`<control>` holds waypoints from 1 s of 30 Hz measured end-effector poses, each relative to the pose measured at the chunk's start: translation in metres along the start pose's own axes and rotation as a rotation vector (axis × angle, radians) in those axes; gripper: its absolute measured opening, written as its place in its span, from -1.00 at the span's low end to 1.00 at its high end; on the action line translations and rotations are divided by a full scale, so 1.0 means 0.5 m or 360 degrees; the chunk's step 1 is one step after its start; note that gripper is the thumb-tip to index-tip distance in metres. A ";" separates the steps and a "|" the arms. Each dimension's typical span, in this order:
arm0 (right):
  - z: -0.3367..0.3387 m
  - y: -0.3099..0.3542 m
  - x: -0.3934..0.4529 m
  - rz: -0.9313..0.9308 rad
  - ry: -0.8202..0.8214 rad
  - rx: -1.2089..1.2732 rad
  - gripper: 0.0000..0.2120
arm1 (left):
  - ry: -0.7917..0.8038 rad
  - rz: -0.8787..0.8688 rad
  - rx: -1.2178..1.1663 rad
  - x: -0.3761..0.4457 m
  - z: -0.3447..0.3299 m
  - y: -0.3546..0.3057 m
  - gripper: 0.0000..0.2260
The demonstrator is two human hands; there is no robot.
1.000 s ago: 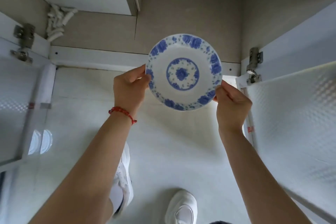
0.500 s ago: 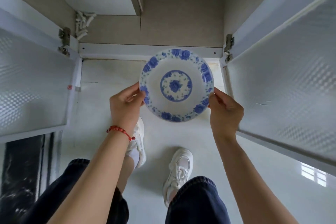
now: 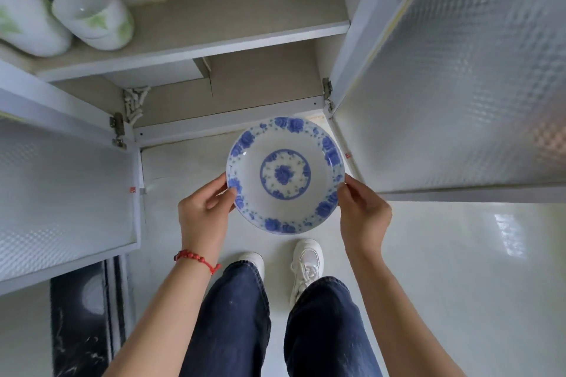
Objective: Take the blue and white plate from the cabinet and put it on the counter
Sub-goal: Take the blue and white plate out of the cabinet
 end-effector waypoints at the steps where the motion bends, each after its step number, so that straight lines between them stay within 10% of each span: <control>1: 0.012 0.014 -0.018 0.0008 -0.0026 0.0015 -0.59 | 0.0026 -0.0010 0.0016 -0.013 0.005 -0.018 -0.61; 30: 0.525 0.154 -0.466 -0.0202 -0.1175 0.0422 -0.85 | 0.1054 -0.0224 0.0493 -0.462 -0.166 -0.322 -0.73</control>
Point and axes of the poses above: each hand's wrist, its own x-axis towards the middle knuckle, its own z-axis out of the back of the hand, y = z × x, the point moved 2 cm from there along x, towards the middle knuckle, and after that the axes turned 1 degree about -y, right-handed, at the moved point
